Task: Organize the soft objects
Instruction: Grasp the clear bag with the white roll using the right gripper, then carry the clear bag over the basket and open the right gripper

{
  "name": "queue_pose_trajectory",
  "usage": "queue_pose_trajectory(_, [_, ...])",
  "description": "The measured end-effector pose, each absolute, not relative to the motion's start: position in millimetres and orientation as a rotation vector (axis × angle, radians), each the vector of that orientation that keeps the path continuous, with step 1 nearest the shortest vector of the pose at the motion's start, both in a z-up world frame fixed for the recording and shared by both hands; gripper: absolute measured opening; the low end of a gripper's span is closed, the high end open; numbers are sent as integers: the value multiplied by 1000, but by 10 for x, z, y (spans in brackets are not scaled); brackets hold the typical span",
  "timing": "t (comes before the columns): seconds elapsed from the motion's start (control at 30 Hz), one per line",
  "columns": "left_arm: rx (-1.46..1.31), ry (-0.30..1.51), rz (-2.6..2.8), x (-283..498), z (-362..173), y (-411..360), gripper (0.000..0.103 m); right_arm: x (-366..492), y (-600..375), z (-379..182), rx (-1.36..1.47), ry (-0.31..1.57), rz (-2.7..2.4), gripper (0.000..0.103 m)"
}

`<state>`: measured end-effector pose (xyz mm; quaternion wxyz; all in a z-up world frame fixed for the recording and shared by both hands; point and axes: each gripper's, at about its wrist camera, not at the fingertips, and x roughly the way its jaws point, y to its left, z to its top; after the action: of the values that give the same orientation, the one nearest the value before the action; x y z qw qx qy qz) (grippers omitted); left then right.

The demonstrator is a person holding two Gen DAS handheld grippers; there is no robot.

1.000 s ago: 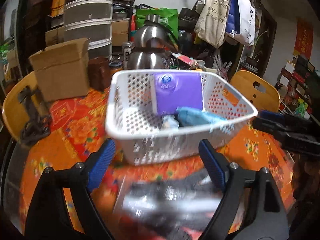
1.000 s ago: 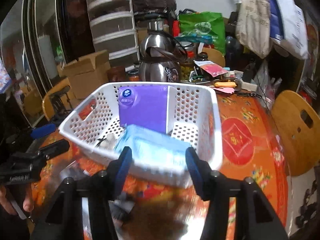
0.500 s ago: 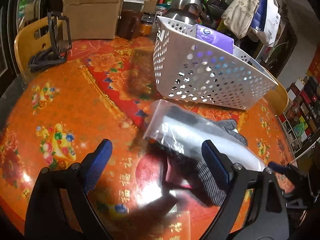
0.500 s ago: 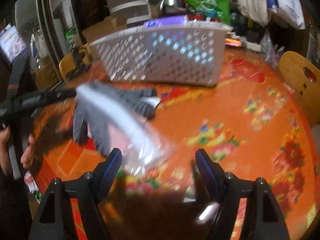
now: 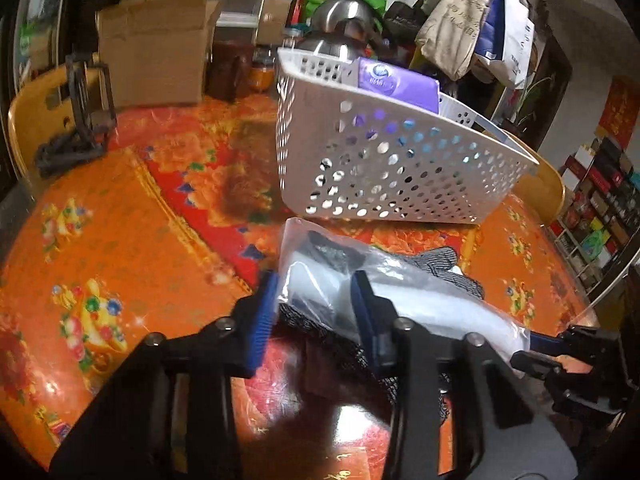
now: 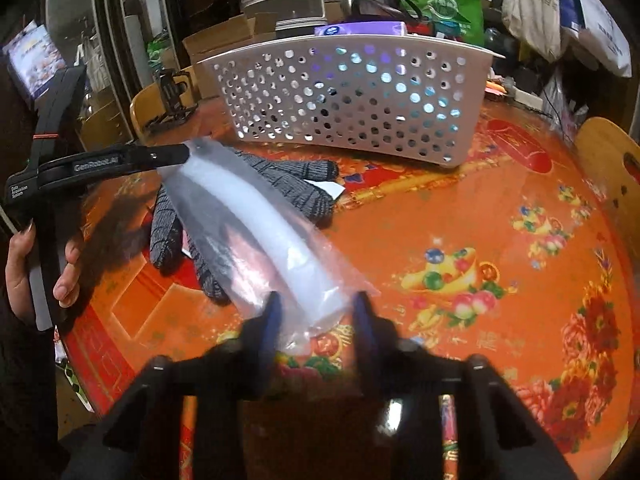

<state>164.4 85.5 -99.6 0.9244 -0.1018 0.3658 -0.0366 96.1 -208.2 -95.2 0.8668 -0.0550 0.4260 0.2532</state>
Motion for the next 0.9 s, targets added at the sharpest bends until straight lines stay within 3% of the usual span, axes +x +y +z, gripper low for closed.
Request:
queue_pose_trajectory(0.1, [-205,714,-68,1579,-954,852,14,956,-2104,-951,-101,890,529,18])
queue_pose_trajectory(0.2, [-226,694,-88,1519,-930,888,10,929,-2133,-928,-91,865,528,13])
queue_pose_trajectory(0.9, [-206,569,-117,1144,-729,835,9,801,-2244,-778,-57,725,490,7])
